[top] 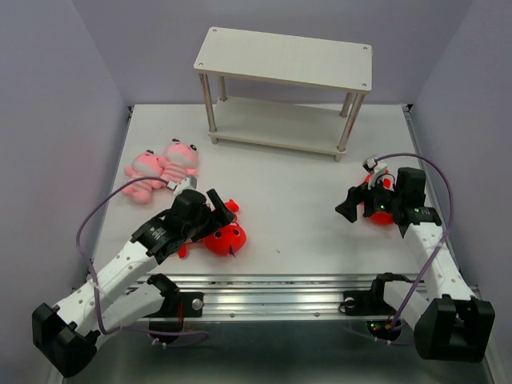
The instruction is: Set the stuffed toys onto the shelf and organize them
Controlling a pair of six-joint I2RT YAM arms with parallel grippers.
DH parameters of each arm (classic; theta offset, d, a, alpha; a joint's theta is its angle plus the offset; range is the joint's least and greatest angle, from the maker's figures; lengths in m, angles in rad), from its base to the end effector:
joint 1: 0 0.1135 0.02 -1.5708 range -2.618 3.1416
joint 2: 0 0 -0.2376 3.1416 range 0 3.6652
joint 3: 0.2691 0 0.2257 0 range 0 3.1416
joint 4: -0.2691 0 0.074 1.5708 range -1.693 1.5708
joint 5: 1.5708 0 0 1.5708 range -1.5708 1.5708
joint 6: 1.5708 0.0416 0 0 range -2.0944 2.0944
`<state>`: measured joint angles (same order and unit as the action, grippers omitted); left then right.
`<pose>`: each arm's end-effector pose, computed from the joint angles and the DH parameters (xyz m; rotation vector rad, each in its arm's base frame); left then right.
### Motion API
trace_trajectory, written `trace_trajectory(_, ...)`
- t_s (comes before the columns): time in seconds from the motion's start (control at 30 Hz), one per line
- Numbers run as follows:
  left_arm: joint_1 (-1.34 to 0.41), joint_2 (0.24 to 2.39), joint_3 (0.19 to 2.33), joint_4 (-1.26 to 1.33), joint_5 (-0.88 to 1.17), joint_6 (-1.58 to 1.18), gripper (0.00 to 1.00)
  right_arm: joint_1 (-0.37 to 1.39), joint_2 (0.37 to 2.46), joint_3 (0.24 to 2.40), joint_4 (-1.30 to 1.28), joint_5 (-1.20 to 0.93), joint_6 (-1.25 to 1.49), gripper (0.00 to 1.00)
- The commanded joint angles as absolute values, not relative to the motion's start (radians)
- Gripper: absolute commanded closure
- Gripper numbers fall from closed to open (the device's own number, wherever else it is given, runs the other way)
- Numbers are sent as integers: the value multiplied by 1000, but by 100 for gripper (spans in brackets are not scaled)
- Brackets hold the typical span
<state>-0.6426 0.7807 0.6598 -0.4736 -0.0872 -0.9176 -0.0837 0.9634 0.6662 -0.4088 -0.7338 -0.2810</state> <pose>0.1383 -0.0990 0.2494 -0.3639 2.2458 -0.7790 0.1915 0.0119 0.2342 -0.5779 2.0546 0.6183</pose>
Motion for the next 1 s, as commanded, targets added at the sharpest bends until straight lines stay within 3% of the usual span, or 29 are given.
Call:
trace_trajectory(0.0,-673,854,724,-584,-250,-1002,6,-81,927,703,-403,-730,-307,0)
trace_trajectory(0.13,-707,925,719,-594,-287,-991,7,-81,933,704,-403,-718,-305,0)
trace_trajectory(0.33,-750,1032,635,-494,-219,-940,30,-81,927,706,-403,-722,-305,0)
trace_trajectory(0.47,-765,1051,591,-417,-163,-920,60,-81,927,706,-411,-755,-324,0)
trace_trajectory(0.5,-768,1051,581,-390,-152,-902,74,-81,927,707,-423,-774,-336,0)
trace_trajectory(0.6,-782,1033,566,-307,-100,-830,89,-81,925,709,-455,-843,-380,0)
trace_trajectory(0.73,-805,993,548,-157,27,-738,100,-81,930,713,-581,-1021,-561,0)
trace_trajectory(0.83,-821,1009,546,-65,168,-648,100,-81,951,765,-872,-1193,-939,0)
trace_trajectory(0.9,-844,1064,577,-8,275,-567,100,-81,995,826,-1129,-1254,-1303,0)
trace_trajectory(0.97,-880,1116,621,29,325,-508,100,-46,1041,871,-1238,-1255,-1484,0)
